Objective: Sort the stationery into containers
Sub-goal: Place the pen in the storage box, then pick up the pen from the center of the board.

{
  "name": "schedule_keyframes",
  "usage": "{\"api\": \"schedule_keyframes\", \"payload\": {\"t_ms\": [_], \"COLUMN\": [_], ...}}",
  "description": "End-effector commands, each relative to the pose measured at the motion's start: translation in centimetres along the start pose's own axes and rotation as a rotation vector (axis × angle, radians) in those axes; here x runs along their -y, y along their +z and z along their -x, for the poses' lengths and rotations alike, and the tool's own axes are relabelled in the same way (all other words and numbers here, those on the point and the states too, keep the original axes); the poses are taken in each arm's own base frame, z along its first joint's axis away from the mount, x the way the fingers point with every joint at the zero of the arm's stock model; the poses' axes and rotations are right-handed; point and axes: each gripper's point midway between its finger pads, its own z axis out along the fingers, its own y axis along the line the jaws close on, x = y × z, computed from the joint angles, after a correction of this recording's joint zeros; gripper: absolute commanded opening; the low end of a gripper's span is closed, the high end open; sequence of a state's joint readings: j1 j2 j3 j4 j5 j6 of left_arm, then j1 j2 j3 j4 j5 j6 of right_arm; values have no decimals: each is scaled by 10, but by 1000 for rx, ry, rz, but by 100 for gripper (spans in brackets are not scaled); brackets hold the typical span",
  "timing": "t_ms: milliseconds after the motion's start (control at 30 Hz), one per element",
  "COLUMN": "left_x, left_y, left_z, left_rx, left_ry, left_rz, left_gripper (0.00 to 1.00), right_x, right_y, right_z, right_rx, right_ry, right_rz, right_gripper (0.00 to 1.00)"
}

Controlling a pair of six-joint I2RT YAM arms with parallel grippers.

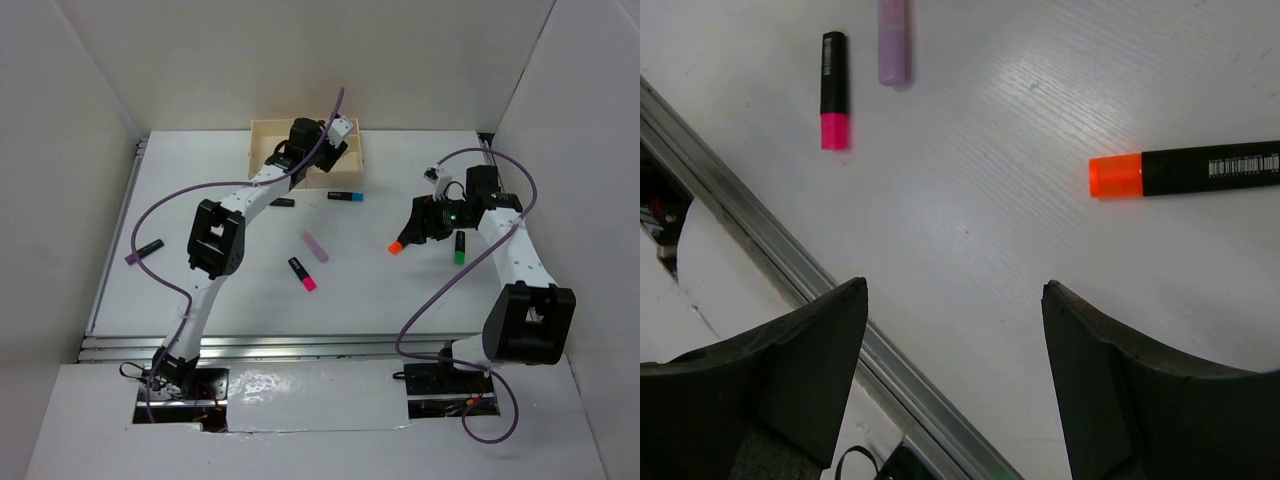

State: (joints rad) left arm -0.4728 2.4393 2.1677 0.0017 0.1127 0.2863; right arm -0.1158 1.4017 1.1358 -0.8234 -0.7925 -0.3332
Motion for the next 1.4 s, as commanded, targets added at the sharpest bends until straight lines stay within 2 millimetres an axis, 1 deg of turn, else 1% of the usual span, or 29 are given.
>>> {"api": "schedule_keyframes", "payload": {"t_ms": [0, 33, 67, 100, 133, 200, 233, 267, 300, 333, 367, 400, 433, 467, 500, 533, 567, 600, 633, 667, 733, 800, 833, 867, 967, 1100, 1267, 1300, 1367], "left_x": [-19, -23, -22, -25, -36, -48, -68, -73, -83, -95, -95, -98, -100, -101, -114, -114, -105, -110, -108, -102, -89, -86, -79, -78, -67, -59, -63, -62, -62], "left_y": [-7, -19, -26, -34, -55, -78, -112, -123, -159, -178, -188, -203, -236, -249, -290, -304, -311, -339, -351, -367, -389, -404, -408, -419, -429, -429, -426, -425, -422], "left_z": [59, 77, 84, 94, 118, 130, 154, 149, 173, 162, 143, 135, 123, 111, 118, 106, 71, 69, 60, 36, 10, -7, -20, -20, -30, -37, -49, -52, -58], "left_rx": [160, 190, 200, 215, 251, 258, 296, 280, 319, 276, 223, 191, 146, 112, 129, 101, 14, 17, -5, -63, -115, -133, -152, -138, -138, -143, -153, -157, -170], "left_ry": [-16, -31, -39, -44, -56, -87, -140, -181, -227, -250, -267, -278, -294, -295, -277, -281, -302, -291, -299, -324, -369, -404, -422, -436, -452, -462, -519, -521, -528], "left_rz": [56, 58, 43, 45, 62, 92, 123, 120, 129, 139, 140, 154, 178, 197, 268, 292, 293, 335, 349, 360, 365, 381, 376, 388, 384, 365, 383, 381, 379], "left_gripper": [65, 68, 71, 76, 77, 77, 77, 77, 77, 77, 82, 84, 85, 86, 86, 87, 99, 99, 99, 99, 99, 99, 99, 99, 99, 99, 99, 99, 99], "right_x": [-4, -11, -8, -13, -24, -26, -42, -48, -49, -52, -65, -62, -74, -76, -75, -76, -78, -82, -82, -90, -93, -92, -85, -85, -69, -52, -42, -39, -39], "right_y": [3, 9, 13, 20, 29, 47, 58, 66, 80, 90, 103, 121, 133, 140, 158, 166, 181, 188, 194, 206, 221, 230, 237, 241, 251, 262, 272, 274, 274], "right_z": [5, 7, 10, 11, 12, 14, 20, 21, 27, 29, 26, 21, 26, 26, 29, 28, 16, 22, 21, 19, 15, 14, 11, 15, 9, -3, -17, -21, -17], "right_rx": [13, 3, 2, -11, -25, -63, -80, -101, -125, -145, -176, -222, -238, -257, -286, -304, -356, -350, -359, -370, -392, -400, -411, -405, -433, -471, -520, -535, -531], "right_ry": [-43, -64, -85, -110, -131, -145, -185, -178, -178, -177, -185, -167, -184, -180, -171, -174, -181, -204, -217, -240, -277, -296, -300, -305, -308, -333, -353, -355, -367], "right_rz": [-30, -29, -66, -65, -55, -74, -49, -46, -53, -53, -37, -41, -30, -38, -42, -56, -67, -75, -95, -97, -129, -156, -185, -195, -249, -305, -320, -325, -323], "right_gripper": [77, 76, 76, 75, 75, 74, 73, 72, 72, 71, 71, 71, 71, 71, 71, 73, 73, 74, 74, 75, 75, 75, 74, 73, 71, 66, 64, 61, 46]}}
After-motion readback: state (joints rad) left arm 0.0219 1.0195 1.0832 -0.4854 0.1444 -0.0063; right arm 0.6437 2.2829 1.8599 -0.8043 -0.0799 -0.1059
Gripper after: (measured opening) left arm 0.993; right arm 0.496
